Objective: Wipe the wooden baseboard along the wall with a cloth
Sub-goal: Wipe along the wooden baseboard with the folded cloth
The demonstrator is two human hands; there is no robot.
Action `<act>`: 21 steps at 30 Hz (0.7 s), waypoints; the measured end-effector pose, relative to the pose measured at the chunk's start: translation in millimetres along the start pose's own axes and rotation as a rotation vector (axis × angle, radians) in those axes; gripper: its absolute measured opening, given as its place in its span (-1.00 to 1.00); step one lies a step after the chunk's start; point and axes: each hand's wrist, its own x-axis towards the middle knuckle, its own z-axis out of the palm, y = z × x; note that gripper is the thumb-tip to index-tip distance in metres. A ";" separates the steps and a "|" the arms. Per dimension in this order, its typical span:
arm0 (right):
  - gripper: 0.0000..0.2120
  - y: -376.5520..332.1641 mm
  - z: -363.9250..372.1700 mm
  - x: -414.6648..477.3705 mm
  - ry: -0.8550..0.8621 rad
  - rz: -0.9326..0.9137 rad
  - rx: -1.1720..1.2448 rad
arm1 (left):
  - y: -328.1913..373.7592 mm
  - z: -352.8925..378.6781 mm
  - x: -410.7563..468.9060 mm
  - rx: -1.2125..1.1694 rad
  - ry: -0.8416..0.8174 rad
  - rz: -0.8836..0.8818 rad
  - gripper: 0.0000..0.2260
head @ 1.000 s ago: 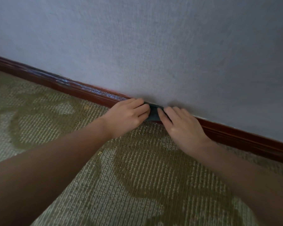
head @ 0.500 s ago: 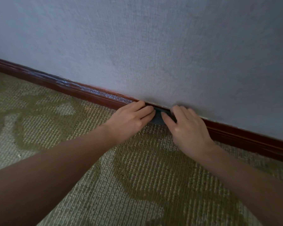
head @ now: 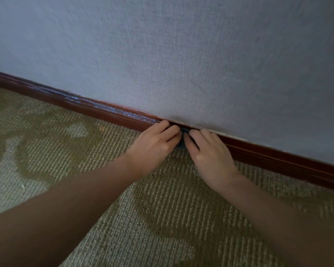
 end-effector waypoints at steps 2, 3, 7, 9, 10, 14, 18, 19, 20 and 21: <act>-0.72 -3.2 -2.3 1.4 -0.019 0.041 0.053 | -0.3 -3.0 2.7 0.031 -0.007 0.027 -0.80; -0.69 -2.5 -4.5 1.6 -0.022 0.045 0.060 | -1.7 -5.3 3.8 0.050 0.002 0.047 -0.85; -0.71 1.6 -8.6 0.6 -0.043 -0.004 0.028 | -9.0 -8.9 3.7 0.093 0.013 0.113 -0.88; -0.66 0.6 -8.4 1.4 -0.055 -0.011 0.003 | -7.5 -8.0 3.7 0.100 0.015 0.126 -0.87; -0.65 -1.5 -8.4 2.2 -0.060 0.001 0.002 | -6.1 -7.1 4.2 0.095 0.021 0.121 -0.87; -0.67 -11.1 -10.4 8.0 -0.102 0.079 0.033 | -5.5 -10.1 7.4 0.092 0.002 0.114 -0.90; -0.64 -21.7 -3.8 20.7 -0.104 0.074 0.023 | -27.5 -8.4 -5.0 0.155 0.020 0.166 -0.91; -0.64 -25.3 -0.8 26.2 -0.082 0.051 0.015 | -33.9 -9.5 -9.0 0.159 0.030 0.165 -0.92; -0.66 -29.5 1.9 32.9 -0.065 0.036 0.011 | -39.7 -11.0 -12.9 0.161 0.034 0.167 -0.93; -0.69 -32.8 3.4 38.7 -0.057 0.022 0.008 | -44.6 -12.9 -14.9 0.169 0.028 0.176 -0.94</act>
